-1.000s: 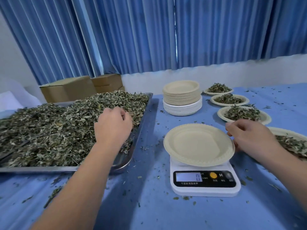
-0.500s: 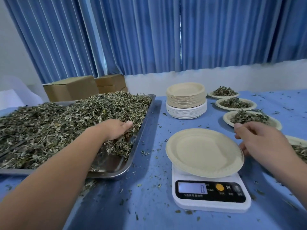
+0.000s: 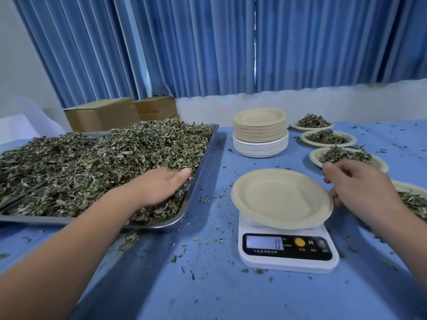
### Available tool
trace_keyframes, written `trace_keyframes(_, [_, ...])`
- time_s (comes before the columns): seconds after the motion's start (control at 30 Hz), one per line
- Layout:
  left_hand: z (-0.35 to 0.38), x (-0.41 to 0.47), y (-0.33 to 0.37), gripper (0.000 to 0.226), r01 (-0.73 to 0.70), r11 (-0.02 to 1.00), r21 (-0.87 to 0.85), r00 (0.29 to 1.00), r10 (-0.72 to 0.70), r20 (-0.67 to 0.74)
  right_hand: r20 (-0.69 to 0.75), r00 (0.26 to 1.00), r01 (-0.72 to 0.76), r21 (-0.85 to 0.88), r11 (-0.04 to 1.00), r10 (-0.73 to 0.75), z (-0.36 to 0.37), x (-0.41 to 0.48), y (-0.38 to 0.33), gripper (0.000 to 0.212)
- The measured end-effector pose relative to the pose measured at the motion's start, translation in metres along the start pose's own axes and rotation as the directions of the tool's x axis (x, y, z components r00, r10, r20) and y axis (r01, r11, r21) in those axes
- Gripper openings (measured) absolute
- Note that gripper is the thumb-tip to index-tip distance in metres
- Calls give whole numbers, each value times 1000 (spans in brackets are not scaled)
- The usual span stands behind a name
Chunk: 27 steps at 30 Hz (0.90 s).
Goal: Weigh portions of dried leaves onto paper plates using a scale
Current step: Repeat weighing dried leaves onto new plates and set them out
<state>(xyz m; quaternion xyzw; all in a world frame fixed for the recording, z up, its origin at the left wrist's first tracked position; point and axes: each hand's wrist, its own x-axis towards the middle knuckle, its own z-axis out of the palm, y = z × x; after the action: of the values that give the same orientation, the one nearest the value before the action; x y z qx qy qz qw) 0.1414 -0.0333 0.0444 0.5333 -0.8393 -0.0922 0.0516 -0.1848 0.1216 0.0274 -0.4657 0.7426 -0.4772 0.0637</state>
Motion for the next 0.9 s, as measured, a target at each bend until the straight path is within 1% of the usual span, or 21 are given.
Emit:
trace_keyframes(0.07, [2, -10, 2, 92, 39, 998, -52, 989, -31, 144, -2, 1000, -11, 12, 1000, 11, -1, -1, 0, 32])
trace_keyframes(0.1, [3, -15, 3, 91, 39, 995, -90, 978, -19, 206, -4, 1000, -11, 12, 1000, 11, -1, -1, 0, 32])
trace_keyframes(0.17, [6, -24, 6, 89, -13, 995, -96, 965, 38, 259, -10, 1000, -5, 20, 1000, 5, -2, -1, 0, 32])
trace_keyframes(0.23, [8, -30, 9, 91, -61, 996, -68, 966, 76, 247, -10, 1000, -1, 33, 999, 2, -3, -1, 0, 32])
trace_keyframes(0.3, [11, -38, 12, 92, -61, 998, -23, 973, 65, 223, -4, 1000, 0, 35, 999, 1, -3, -2, 0, 32])
trace_keyframes(0.4, [13, -55, 15, 78, -56, 998, 5, 988, 55, 146, 2, 1000, -2, 63, 998, 2, -4, -3, 0, 30])
trace_keyframes(0.5, [17, -71, 13, 59, -109, 992, 57, 992, 106, 62, 6, 1000, 6, 58, 998, -6, -5, -3, 0, 30])
trace_keyframes(0.6, [17, -74, 7, 61, -175, 980, 96, 984, 176, 1, 17, 1000, 11, 39, 999, -12, -6, -4, 0, 30])
trace_keyframes(0.7, [13, -69, 1, 62, -211, 978, -10, 978, 211, -2, 14, 1000, 23, 35, 999, -23, -6, -4, 0, 29])
trace_keyframes(0.8, [10, -60, -3, 64, -116, 976, -186, 993, 121, 13, 12, 1000, 24, 33, 999, -24, -6, -3, 1, 29])
trace_keyframes(0.9, [6, -52, -5, 57, -36, 956, -291, 998, 50, 43, 9, 1000, 24, 68, 997, -24, -4, -1, 3, 29])
